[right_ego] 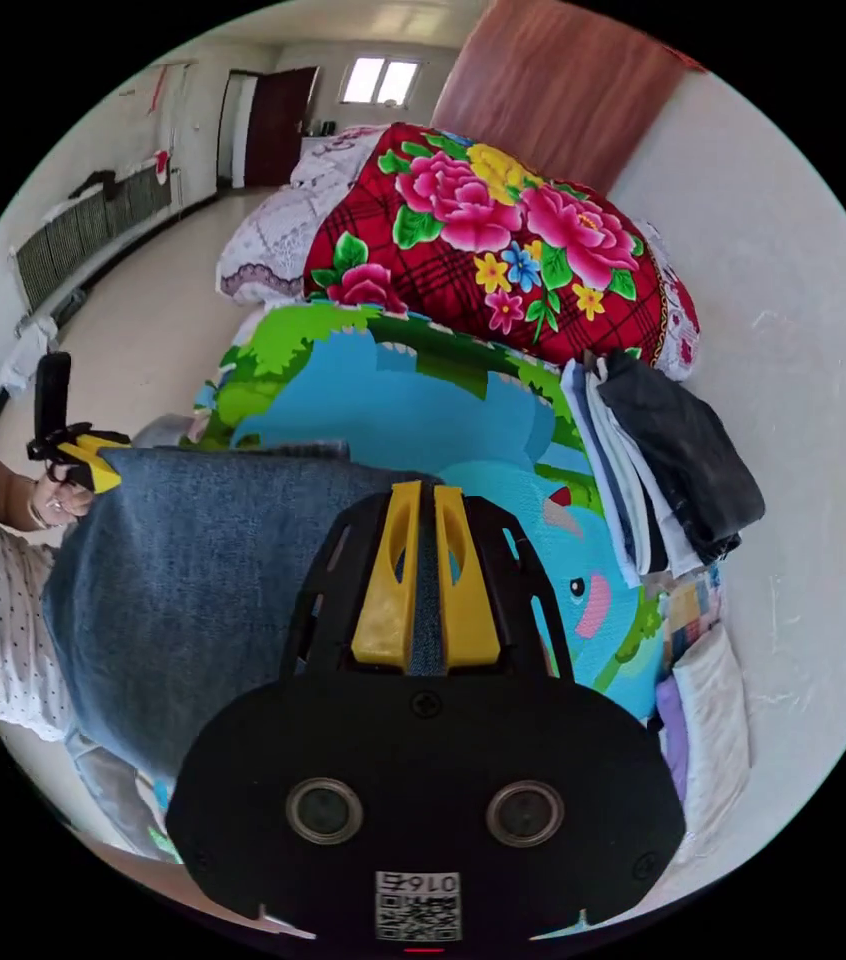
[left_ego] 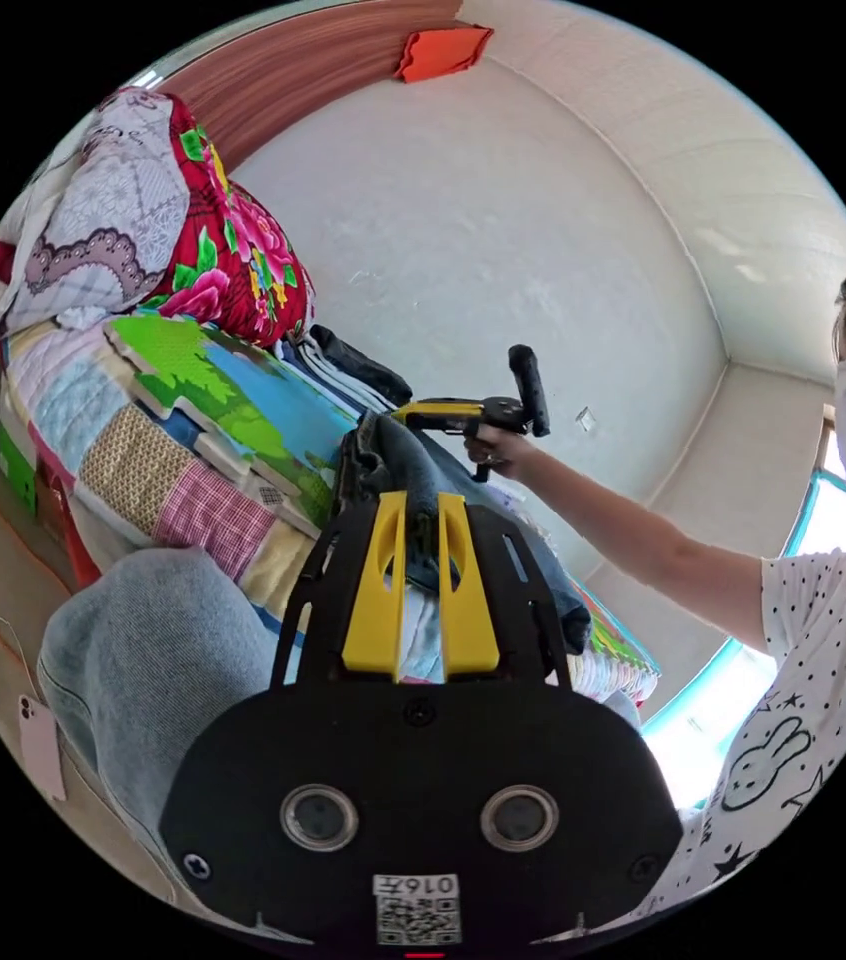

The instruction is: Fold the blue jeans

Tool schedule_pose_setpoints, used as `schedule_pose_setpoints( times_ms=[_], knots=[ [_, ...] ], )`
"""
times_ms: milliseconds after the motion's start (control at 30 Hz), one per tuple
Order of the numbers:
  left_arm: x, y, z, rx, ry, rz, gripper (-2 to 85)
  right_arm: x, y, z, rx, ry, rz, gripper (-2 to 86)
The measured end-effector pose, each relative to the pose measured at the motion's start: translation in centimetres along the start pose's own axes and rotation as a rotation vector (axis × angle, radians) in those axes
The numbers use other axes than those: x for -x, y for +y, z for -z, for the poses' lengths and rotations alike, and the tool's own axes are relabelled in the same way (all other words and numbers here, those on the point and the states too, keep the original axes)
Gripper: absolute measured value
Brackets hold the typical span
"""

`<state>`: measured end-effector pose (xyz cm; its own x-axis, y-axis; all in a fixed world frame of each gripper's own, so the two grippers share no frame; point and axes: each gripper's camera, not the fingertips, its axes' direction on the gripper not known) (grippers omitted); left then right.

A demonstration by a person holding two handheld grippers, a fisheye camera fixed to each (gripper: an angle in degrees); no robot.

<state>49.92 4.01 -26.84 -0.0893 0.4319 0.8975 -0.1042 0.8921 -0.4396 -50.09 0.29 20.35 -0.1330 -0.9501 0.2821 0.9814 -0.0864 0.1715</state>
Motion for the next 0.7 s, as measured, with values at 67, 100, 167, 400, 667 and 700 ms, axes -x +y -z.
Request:
schedule_pose_setpoints(
  times_ms=[67, 100, 167, 400, 667, 700],
  knots=[
    [-0.5, -0.2, 0.3, 0.014, -0.02, -0.021, 4.9, 2.7, -1.0, -2.9, 0.129, 0.024, 0.066, 1.8],
    [-0.8, -0.6, 0.6, 0.034, -0.026, -0.029, 5.0, 3.2, -1.1, -3.0, 0.131, 0.044, 0.072, 1.9],
    [-1.1, -1.2, 1.1, 0.073, -0.029, -0.036, 5.3, 3.2, -1.2, -1.8, 0.088, 0.042, -0.005, 2.7],
    [-2.5, -2.4, 4.0, 0.111, -0.045, -0.099, 4.6, 0.4, 2.7, 6.2, -0.258, -0.233, -0.303, 1.0],
    [-5.8, -3.2, 5.4, 0.173, -0.232, -0.21, 3.9, 12.7, 3.4, 1.1, 0.086, -0.349, 0.145, -0.3],
    [-5.8, -3.6, 6.0, 0.163, -0.211, -0.19, 4.2, 13.3, 3.5, 1.0, 0.073, -0.333, 0.151, -0.3]
  ],
)
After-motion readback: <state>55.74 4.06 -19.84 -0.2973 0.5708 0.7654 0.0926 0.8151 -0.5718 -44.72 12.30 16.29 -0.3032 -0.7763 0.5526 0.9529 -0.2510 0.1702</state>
